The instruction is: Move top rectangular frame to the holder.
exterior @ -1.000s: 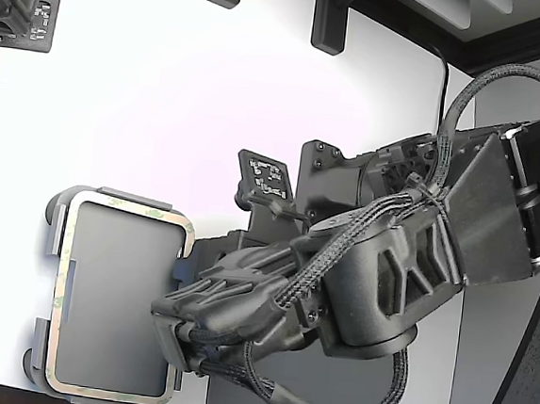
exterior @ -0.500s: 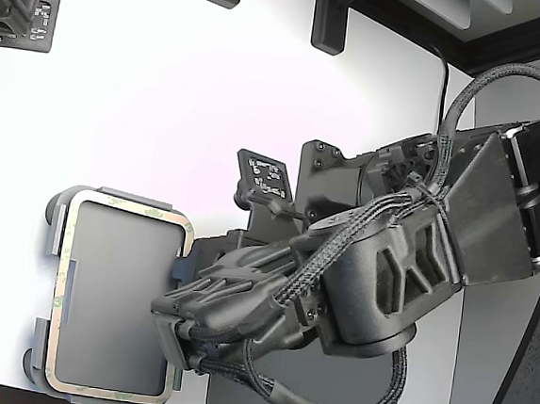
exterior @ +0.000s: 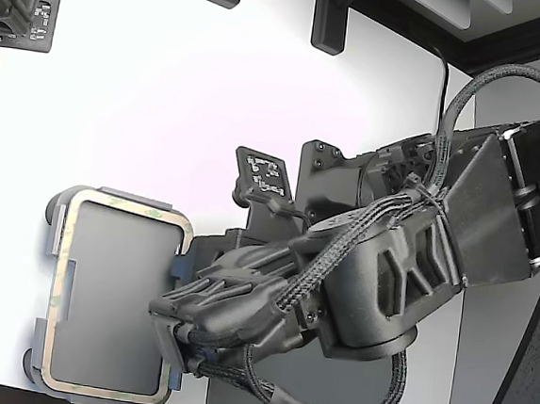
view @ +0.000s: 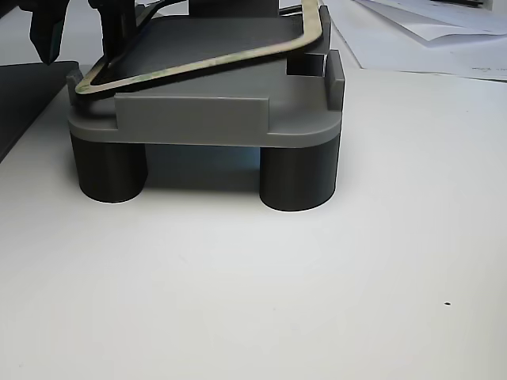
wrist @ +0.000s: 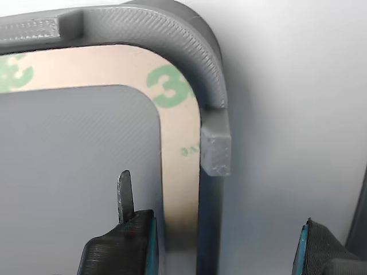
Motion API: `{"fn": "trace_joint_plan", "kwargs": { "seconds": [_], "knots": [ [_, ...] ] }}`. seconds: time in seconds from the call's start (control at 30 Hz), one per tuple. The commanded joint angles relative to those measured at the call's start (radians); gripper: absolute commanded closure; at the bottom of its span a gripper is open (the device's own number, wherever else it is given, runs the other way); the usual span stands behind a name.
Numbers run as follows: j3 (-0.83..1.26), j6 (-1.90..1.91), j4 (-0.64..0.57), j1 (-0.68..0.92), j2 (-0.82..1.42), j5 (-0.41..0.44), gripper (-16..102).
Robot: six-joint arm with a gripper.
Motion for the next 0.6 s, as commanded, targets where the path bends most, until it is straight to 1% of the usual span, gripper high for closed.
{"fn": "trace_joint_plan", "kwargs": {
  "seconds": [0.0, 0.27, 0.57],
  "knots": [
    [-0.029, -0.008, 0.002, -0.021, 0.020, 0.005, -14],
    [-0.072, -0.017, 0.018, -0.026, 0.006, 0.006, -14],
    [-0.124, -0.031, 0.020, -0.012, 0.021, 0.089, -14]
  ]
}}
